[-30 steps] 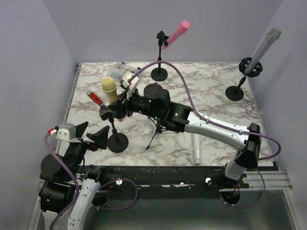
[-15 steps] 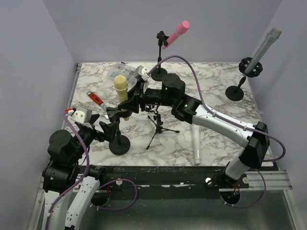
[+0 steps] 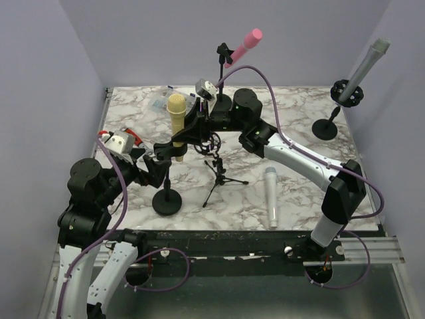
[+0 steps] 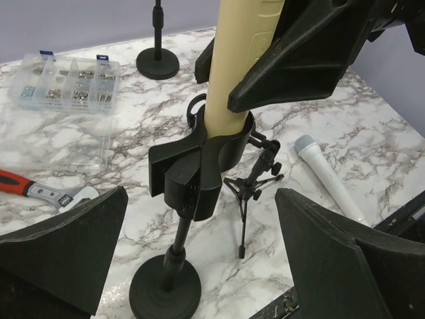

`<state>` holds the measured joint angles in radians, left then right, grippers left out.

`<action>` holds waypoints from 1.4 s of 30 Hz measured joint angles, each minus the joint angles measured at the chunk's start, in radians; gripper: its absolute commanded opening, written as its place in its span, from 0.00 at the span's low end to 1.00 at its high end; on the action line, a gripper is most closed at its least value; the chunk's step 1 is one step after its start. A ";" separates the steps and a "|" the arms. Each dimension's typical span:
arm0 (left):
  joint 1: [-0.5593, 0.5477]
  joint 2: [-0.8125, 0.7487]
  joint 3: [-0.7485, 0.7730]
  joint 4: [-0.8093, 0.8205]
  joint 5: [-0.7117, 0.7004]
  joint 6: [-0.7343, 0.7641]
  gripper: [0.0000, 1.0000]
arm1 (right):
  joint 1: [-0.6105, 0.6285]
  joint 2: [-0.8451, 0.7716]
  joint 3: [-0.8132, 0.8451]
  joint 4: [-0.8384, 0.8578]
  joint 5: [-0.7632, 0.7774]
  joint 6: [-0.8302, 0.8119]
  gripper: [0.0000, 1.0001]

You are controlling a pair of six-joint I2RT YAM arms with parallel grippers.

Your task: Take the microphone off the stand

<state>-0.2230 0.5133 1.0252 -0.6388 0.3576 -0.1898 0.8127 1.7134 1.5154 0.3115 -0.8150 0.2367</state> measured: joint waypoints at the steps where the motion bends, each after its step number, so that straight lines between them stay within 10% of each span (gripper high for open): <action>1: 0.000 0.010 0.007 -0.002 0.000 0.001 0.99 | -0.003 0.006 0.002 0.008 -0.012 0.009 0.01; 27: 0.034 0.203 0.071 -0.035 0.143 0.073 0.91 | -0.045 0.060 0.017 0.120 -0.123 0.110 0.01; 32: 0.034 0.206 0.057 -0.031 0.145 0.077 0.69 | -0.045 0.060 0.017 0.123 -0.126 0.114 0.01; 37: 0.038 0.219 0.050 -0.030 0.135 0.092 0.00 | -0.045 0.060 0.017 0.127 -0.133 0.125 0.01; 42: 0.037 0.214 0.043 -0.018 0.107 0.098 0.00 | -0.047 0.063 0.017 0.120 -0.146 0.160 0.01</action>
<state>-0.1856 0.7273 1.0683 -0.6563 0.4644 -0.0914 0.7654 1.7767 1.5322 0.4316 -0.9607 0.3965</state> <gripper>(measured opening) 0.153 0.418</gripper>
